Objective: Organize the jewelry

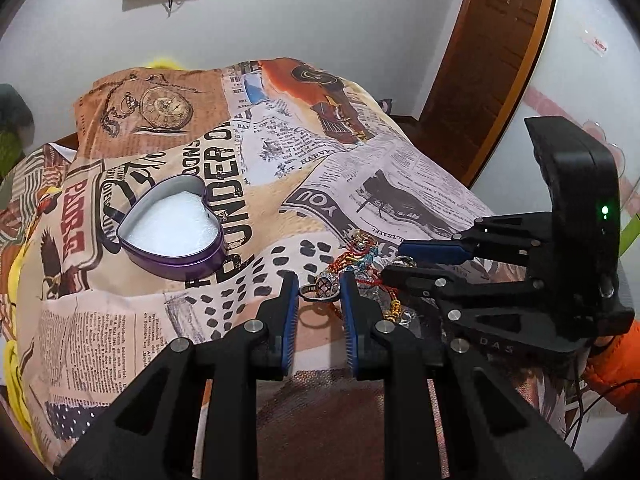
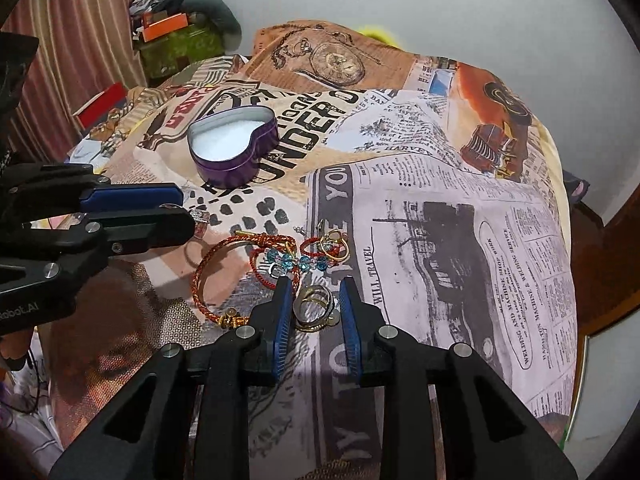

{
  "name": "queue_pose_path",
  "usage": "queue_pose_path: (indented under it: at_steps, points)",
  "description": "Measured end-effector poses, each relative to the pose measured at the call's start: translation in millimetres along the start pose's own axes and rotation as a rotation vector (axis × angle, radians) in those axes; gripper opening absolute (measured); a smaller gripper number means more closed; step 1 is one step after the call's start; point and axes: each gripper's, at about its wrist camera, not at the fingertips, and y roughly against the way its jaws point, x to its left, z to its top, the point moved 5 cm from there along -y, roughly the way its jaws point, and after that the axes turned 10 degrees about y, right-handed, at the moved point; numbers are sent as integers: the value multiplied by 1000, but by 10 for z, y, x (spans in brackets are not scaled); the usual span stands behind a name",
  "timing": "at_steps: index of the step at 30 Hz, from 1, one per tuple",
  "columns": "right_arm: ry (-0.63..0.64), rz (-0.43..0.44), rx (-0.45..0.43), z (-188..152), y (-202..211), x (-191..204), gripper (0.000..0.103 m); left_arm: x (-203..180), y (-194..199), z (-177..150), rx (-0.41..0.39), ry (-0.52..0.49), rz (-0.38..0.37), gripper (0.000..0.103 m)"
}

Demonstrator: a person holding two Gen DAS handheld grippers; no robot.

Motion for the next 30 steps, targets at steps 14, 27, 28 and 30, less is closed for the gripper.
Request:
queue_pose_path:
  at_steps: [14,27,28,30]
  points:
    - [5,-23,-55,98,202,69,6,19,207,56,-40,14,8,20]
    - [-19,-69,-115,194,469,31,5,168,444,57,-81,43,29,20]
    - [-27,-66,-113,191,473,22,5,188,456,53,-82,49,31,20]
    - [-56,-56,-105,154,463,-16,5,220,470,42,-81,56,33,20]
